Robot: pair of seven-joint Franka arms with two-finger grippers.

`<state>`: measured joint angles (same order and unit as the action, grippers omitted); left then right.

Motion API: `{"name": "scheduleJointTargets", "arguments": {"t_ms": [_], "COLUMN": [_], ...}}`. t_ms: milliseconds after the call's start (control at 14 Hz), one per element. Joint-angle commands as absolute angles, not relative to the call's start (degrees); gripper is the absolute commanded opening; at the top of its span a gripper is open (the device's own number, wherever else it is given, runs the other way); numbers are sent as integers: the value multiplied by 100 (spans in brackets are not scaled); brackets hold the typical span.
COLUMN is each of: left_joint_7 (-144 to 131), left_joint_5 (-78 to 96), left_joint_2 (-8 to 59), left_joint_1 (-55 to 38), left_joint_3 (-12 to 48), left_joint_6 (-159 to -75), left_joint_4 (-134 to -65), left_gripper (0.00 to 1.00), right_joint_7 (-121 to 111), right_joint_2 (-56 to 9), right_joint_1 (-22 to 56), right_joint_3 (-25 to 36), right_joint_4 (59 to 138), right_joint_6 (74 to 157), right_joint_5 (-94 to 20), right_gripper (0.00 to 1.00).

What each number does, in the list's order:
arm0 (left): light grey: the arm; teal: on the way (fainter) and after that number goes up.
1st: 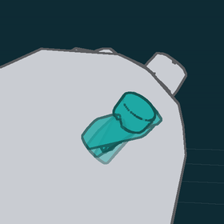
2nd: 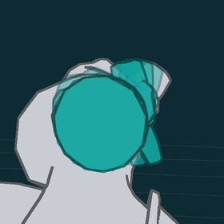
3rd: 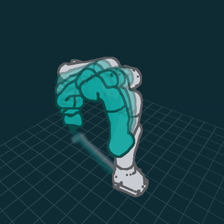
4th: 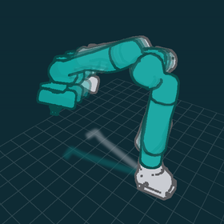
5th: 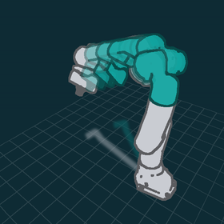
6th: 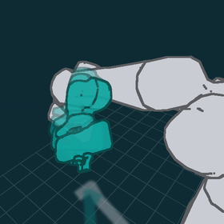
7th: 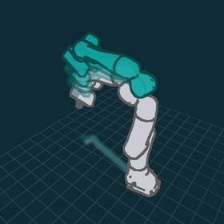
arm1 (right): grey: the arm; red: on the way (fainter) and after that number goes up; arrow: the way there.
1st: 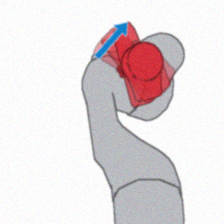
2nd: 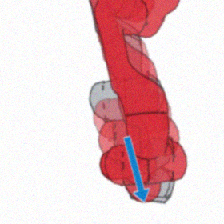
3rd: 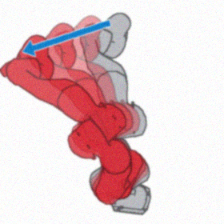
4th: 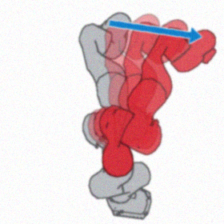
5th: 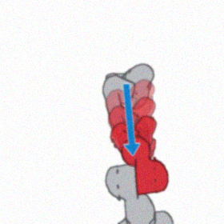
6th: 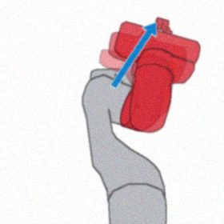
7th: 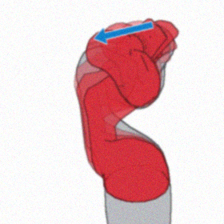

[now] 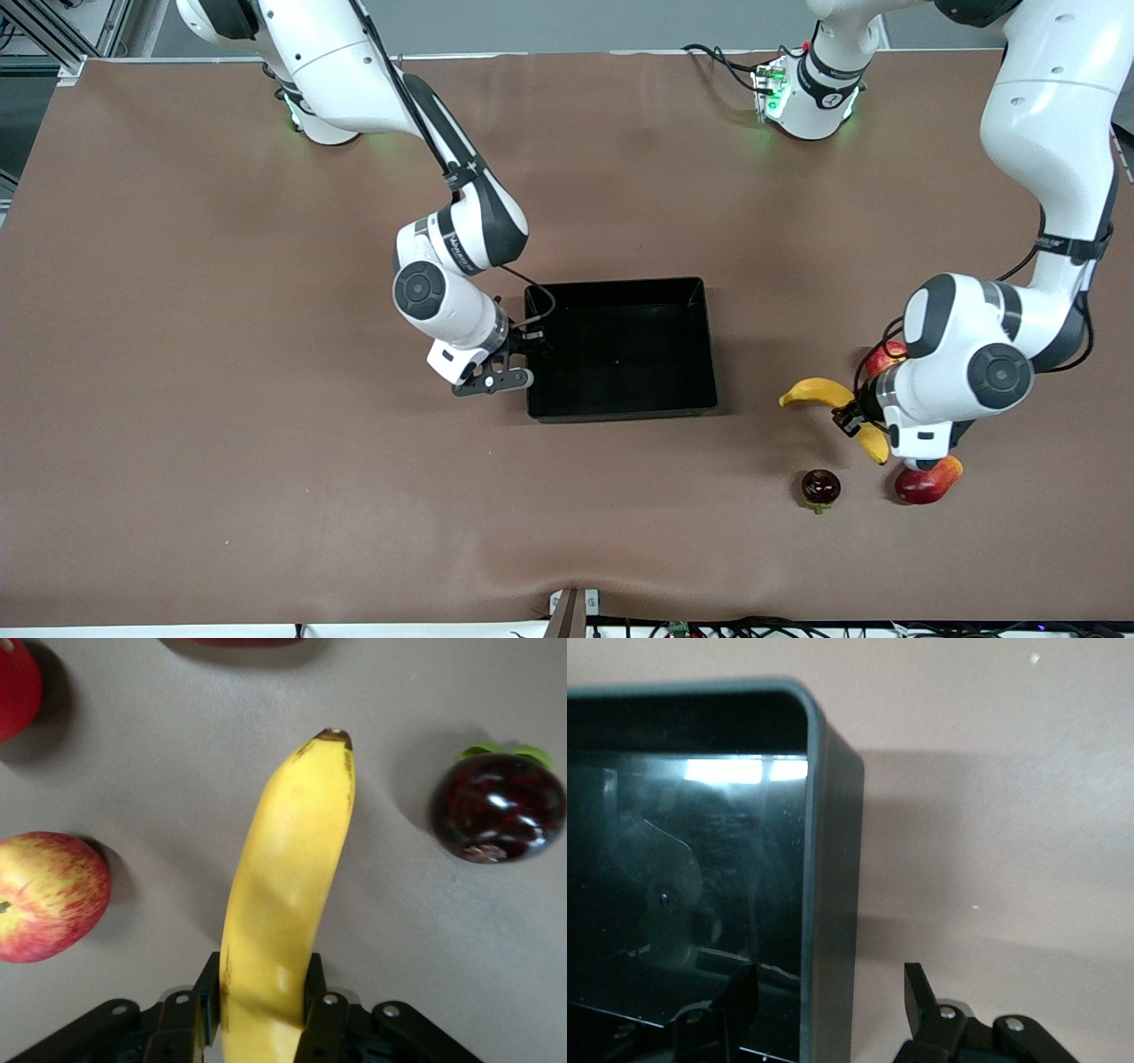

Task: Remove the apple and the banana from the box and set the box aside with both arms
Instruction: 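Lower the banana beside the other fruits and open the left gripper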

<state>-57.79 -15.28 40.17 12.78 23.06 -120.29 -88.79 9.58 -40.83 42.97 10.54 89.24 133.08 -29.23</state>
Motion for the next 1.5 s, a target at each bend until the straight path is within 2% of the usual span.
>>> {"name": "scheduleJointTargets", "arguments": {"t_ms": [0, 214, 499, 570, 641, 712, 783, 855, 1068, 1211, 1282, 1425], "left_joint_7": [-5933, -5941, -5950, -5959, -5959, -5959, -5924, -5854, -5880, -5828, -5644, -4978], "left_joint_5": [-1670, -1792, -2039, -2039, -2048, -2048, -2057, -2057, -2057, -2065, -2161, -2241], "left_joint_2": [4156, 4288, 4508, 4509, 4526, 4518, 4465, 4421, 4141, 3903, 3841, 3465], "left_joint_1": [1345, 1327, 1318, 1275, 1248, 1239, 1239, 1248, 1134, 1073, 1046, 1107], "left_joint_3": [2285, 2154, 2109, 2109, 2109, 2109, 2109, 2135, 2171, 2241, 2285, 2276], "left_joint_6": [-12260, -12357, -12577, -12577, -12577, -12577, -12577, -12560, -12463, -12122, -11937, -11516], "left_joint_4": [-8965, -8965, -8947, -8947, -8947, -8947, -8947, -8930, -8886, -8746, -8615, -8368], "left_gripper": [0, 0, 0, 6, 28, 56, 99, 100, 100, 100, 100, 100], "right_joint_7": [1028, 1037, 1046, 1046, 1063, 1168, 1299, 1370, 1389, 1389, 1389, 1397], "right_joint_2": [-4148, -4219, -4245, -4263, -4263, -4263, -4254, -4245, -4219, -4210, -4201, -4184], "right_joint_1": [4386, 4465, 4465, 4465, 4465, 4474, 4474, 4474, 4465, 4465, 4465, 4456], "right_joint_3": [1107, 1107, 1107, 1107, 1107, 1107, 1107, 1107, 1107, 1107, 1107, 1107], "right_joint_4": [8886, 8886, 8886, 8886, 8886, 8894, 8886, 8886, 8877, 8877, 8877, 8868], "right_joint_6": [13307, 13307, 13307, 13307, 13307, 13307, 13298, 13298, 13210, 13210, 13193, 13149], "right_joint_5": [-3041, -3041, -3041, -3041, -3041, -3041, -3041, -3041, -3041, -3041, -3041, -3050], "right_gripper": [69, 64, 50, 47, 46, 45, 42, 38, 17, 8, 8, 0]}}
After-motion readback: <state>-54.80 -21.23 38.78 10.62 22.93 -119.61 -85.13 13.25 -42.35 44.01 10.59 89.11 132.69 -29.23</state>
